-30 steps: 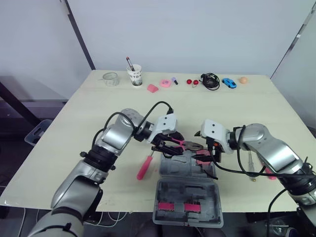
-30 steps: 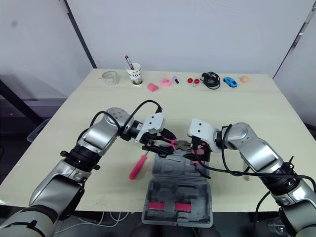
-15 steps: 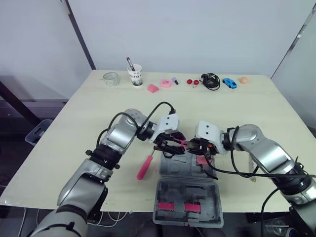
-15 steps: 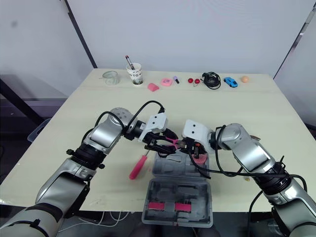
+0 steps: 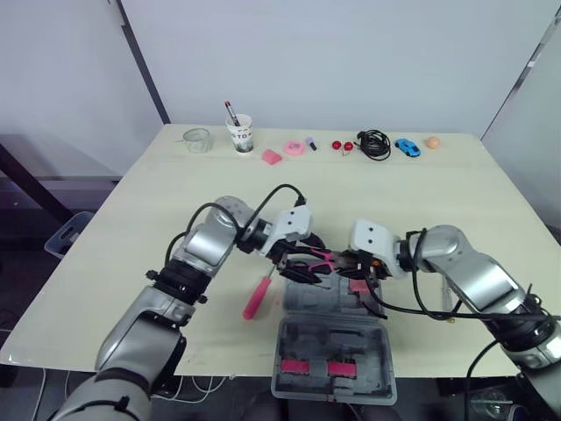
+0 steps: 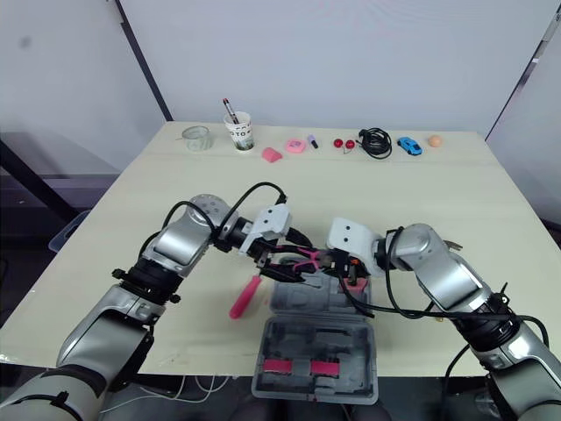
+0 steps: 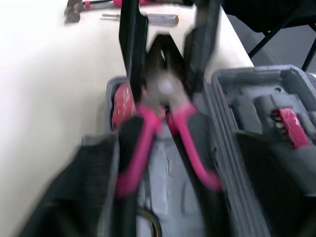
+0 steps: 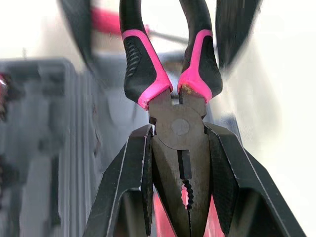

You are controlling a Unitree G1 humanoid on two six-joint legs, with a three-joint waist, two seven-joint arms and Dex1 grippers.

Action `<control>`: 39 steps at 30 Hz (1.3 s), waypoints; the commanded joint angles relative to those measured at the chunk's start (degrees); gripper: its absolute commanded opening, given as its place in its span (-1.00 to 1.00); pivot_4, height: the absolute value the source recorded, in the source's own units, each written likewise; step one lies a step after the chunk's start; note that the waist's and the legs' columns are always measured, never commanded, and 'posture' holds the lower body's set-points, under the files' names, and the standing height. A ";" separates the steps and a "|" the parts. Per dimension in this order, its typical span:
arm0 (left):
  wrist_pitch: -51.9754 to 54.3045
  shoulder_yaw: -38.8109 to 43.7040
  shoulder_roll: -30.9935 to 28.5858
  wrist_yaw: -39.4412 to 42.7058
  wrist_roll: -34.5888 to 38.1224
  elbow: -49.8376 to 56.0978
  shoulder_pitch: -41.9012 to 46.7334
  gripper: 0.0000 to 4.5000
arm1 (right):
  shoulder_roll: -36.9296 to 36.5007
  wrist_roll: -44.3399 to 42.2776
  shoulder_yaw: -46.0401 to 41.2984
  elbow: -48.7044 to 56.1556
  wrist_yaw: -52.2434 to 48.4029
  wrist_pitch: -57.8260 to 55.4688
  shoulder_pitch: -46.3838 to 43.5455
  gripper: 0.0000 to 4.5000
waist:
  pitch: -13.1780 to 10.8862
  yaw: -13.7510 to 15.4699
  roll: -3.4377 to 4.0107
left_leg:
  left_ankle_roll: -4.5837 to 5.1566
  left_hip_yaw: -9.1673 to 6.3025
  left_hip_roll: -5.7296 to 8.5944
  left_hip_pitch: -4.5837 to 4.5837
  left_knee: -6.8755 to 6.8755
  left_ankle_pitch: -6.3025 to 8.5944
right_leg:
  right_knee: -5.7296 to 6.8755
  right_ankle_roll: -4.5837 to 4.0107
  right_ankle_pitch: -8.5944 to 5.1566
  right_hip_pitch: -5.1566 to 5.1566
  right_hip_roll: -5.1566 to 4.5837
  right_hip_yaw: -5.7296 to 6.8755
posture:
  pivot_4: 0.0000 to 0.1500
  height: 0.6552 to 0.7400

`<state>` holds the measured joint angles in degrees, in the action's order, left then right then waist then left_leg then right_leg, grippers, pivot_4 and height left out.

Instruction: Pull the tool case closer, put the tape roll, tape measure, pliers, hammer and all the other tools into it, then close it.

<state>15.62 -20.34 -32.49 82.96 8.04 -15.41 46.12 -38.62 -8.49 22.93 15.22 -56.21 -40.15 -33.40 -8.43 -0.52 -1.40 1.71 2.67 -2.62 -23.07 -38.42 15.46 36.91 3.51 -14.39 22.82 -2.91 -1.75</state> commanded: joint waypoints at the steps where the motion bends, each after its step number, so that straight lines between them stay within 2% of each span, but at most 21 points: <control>1: -1.83 4.44 -1.42 0.36 2.99 0.58 -1.78 0.97 | -2.01 -1.34 -5.00 3.25 0.17 0.92 1.49 -0.57 | 0.00 -0.02 0.00 | 0.00 0.00 0.00 0.00 0.00 0.00 | 0.00 0.00 0.00 0.00 0.00 0.00 | 1.00 1.00; 6: -3.03 9.19 -4.63 1.79 6.42 1.72 -5.78 0.97 | -4.73 -1.30 -7.75 3.31 0.71 1.57 4.93 -0.57 | 0.00 -0.15 0.00 | 0.00 0.00 -0.02 0.01 0.00 0.00 | 0.01 0.00 0.00 0.00 0.01 0.00 | 1.00 1.00; 16: -8.43 16.96 -15.95 9.52 15.32 8.67 -19.40 0.97 | -8.26 -0.93 -10.64 -0.01 -0.13 6.05 9.68 -0.57 | -0.02 -0.13 0.03 | 0.00 0.06 -0.06 0.05 0.01 0.00 | 0.03 -0.01 -0.01 0.00 -0.02 0.00 | 1.00 1.00; 21: -10.20 17.30 -19.47 9.54 18.17 11.86 -23.63 0.97 | -8.56 -0.07 -8.32 0.42 -2.03 7.39 9.12 -0.57 | -0.02 0.02 0.04 | 0.00 0.06 -0.06 0.05 0.01 0.00 | 0.03 -0.01 -0.01 -0.01 -0.02 0.00 | 1.00 1.00; 30: -11.76 19.75 -24.33 9.54 19.61 10.31 -26.33 0.97 | -6.49 3.12 -2.03 2.12 -3.67 5.98 5.93 -0.57 | -0.05 -0.20 0.09 | 0.00 0.08 -0.10 0.07 0.02 0.00 | 0.03 -0.02 -0.01 0.00 0.01 0.00 | 1.00 1.00; 39: -11.55 21.46 -25.63 9.31 19.94 10.71 -27.95 0.97 | -3.64 8.09 5.03 2.83 -3.25 0.72 1.47 -0.57 | -0.06 0.15 0.09 | 0.00 0.10 -0.09 0.07 0.01 0.00 | 0.04 -0.02 -0.01 0.01 -0.01 0.02 | 1.00 1.00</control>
<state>4.63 -0.52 -57.20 89.22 27.14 -5.69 17.94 -42.24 -1.08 28.45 15.45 -59.52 -38.85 -30.63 -8.48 -0.37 -1.31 1.71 2.78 -2.72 -23.00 -38.41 15.46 36.95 3.49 -14.40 22.82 -2.92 -1.74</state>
